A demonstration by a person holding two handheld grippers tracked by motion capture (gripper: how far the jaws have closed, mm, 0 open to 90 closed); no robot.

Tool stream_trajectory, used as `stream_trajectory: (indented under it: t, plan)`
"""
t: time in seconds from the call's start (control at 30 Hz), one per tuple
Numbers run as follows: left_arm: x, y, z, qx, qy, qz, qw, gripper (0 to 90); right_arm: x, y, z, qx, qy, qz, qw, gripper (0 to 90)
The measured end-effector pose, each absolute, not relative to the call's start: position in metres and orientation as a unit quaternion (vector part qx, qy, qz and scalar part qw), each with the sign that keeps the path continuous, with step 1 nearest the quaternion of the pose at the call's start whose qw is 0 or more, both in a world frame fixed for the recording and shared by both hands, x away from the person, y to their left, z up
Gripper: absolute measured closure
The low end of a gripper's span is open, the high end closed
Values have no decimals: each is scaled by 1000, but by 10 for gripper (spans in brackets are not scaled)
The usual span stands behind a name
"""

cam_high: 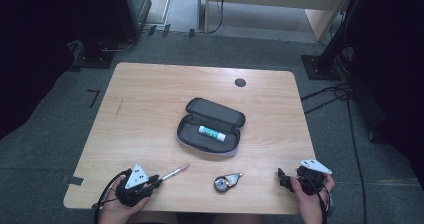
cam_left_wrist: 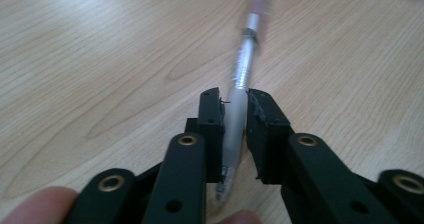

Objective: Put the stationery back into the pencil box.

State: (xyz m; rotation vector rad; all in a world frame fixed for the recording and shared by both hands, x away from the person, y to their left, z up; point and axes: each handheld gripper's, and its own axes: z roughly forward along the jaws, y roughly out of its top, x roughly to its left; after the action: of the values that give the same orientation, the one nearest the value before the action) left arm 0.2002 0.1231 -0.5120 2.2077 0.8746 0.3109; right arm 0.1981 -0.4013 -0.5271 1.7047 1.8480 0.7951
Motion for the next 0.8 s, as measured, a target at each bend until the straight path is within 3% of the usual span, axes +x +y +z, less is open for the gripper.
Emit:
stream_trajectory:
  t: [0.8]
  plan:
    - [214, 119, -487, 849, 324, 99, 405, 821, 198, -401, -527, 626, 679, 292, 250, 0]
